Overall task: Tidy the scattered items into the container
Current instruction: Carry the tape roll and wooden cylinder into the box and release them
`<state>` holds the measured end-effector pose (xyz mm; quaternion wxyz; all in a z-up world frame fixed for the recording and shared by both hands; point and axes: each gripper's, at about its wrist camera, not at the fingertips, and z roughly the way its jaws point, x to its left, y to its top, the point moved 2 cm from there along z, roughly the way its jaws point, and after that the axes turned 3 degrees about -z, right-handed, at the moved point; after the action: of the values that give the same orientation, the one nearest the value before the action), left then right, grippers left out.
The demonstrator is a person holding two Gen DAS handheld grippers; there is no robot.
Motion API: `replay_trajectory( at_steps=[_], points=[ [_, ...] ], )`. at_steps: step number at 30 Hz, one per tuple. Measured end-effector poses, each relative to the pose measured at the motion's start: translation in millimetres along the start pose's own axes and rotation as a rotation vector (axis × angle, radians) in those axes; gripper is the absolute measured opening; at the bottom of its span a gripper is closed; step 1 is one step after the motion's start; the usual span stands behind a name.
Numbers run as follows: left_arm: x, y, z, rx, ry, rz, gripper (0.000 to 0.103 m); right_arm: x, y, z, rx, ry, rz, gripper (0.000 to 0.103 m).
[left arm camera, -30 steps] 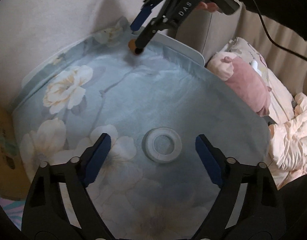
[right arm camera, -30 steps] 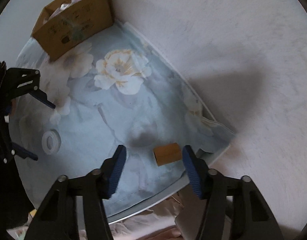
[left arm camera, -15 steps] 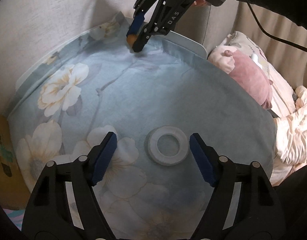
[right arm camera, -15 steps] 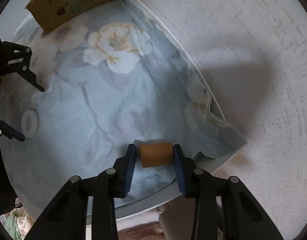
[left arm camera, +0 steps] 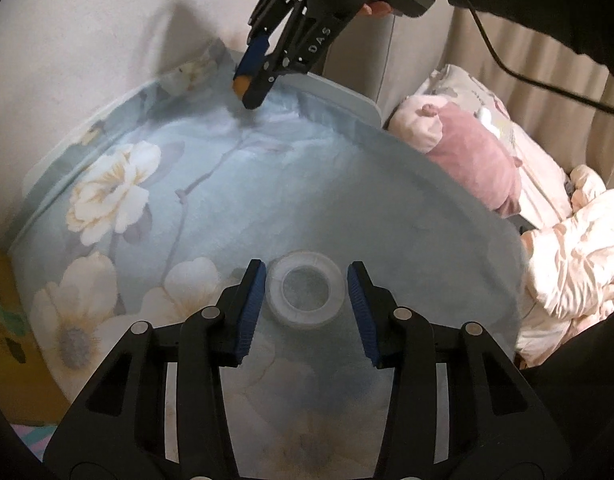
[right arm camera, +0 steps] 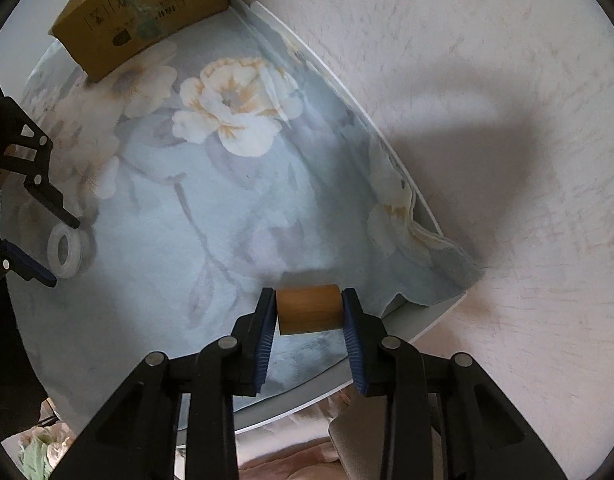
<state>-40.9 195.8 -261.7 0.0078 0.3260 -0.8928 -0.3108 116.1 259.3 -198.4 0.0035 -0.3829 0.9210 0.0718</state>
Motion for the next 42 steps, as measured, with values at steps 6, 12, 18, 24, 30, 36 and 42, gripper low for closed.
replay_trajectory(
  at_steps=[6,12,18,24,30,36,42],
  points=[
    [4,14,-43,-0.029,0.006,-0.008,0.039,3,18,-33,0.029,0.031,0.066,0.030],
    [16,35,-101,-0.066,0.056,-0.012,0.039,4,39,-94,-0.038,0.054,0.113,0.030],
    [54,35,-153,-0.099,0.127,-0.071,0.039,21,84,-123,-0.090,0.050,0.117,0.030],
    [115,15,-198,-0.109,0.214,-0.180,0.039,58,147,-137,-0.120,0.064,0.086,0.030],
    [183,-19,-232,-0.118,0.296,-0.319,0.039,97,211,-134,-0.149,0.097,0.012,0.030],
    [242,-57,-248,-0.113,0.345,-0.459,0.039,133,262,-111,-0.159,0.132,-0.030,0.030],
    [268,-81,-249,-0.110,0.359,-0.521,0.039,156,288,-88,-0.149,0.150,-0.040,0.030]
  ],
)
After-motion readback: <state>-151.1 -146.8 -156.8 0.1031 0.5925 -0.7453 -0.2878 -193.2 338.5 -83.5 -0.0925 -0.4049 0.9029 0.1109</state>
